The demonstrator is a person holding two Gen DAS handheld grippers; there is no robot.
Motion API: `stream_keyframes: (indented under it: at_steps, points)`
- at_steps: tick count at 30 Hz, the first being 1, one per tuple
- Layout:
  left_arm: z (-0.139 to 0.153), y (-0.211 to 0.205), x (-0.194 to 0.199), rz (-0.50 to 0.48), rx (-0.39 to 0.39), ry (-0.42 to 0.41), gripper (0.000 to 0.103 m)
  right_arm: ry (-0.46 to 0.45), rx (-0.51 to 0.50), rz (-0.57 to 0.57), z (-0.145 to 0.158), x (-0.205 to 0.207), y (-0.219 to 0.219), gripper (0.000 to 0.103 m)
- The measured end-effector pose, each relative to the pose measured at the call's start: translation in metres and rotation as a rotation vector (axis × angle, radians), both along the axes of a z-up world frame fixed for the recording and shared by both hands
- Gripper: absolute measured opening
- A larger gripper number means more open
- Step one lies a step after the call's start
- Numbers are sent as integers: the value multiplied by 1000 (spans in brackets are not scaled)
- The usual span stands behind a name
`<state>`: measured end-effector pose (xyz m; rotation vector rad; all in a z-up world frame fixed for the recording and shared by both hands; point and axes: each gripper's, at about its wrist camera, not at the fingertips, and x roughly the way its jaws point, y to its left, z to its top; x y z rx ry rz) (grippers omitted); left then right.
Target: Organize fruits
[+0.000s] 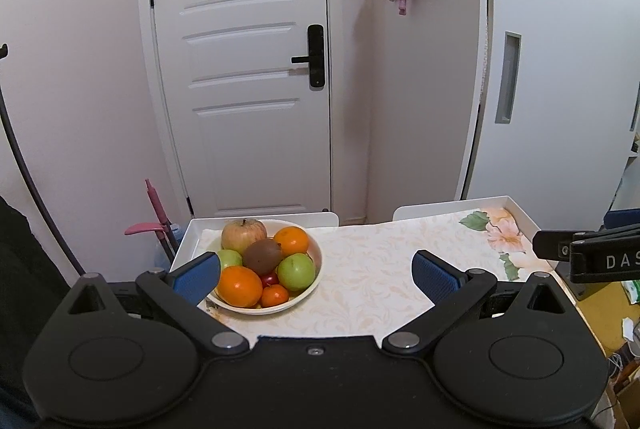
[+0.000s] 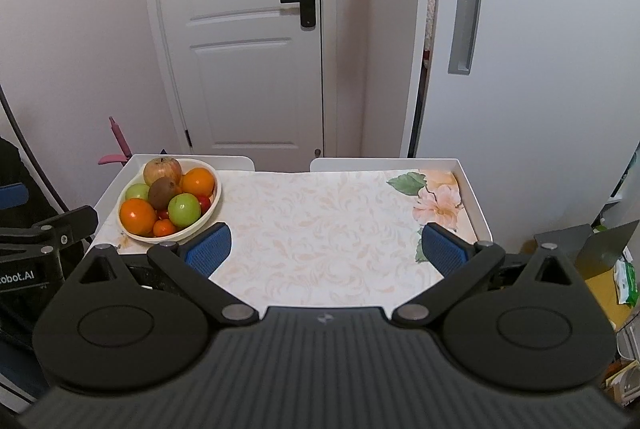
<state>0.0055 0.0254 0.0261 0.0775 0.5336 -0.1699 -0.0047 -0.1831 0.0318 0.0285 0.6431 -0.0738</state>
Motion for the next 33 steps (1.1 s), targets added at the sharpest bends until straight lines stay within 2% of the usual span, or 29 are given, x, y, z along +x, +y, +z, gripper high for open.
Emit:
stream_keyframes:
  at_steps: [33]
  points:
    - [-6, -2, 6, 16, 2, 26, 103, 35, 24, -4, -7, 7, -4, 103]
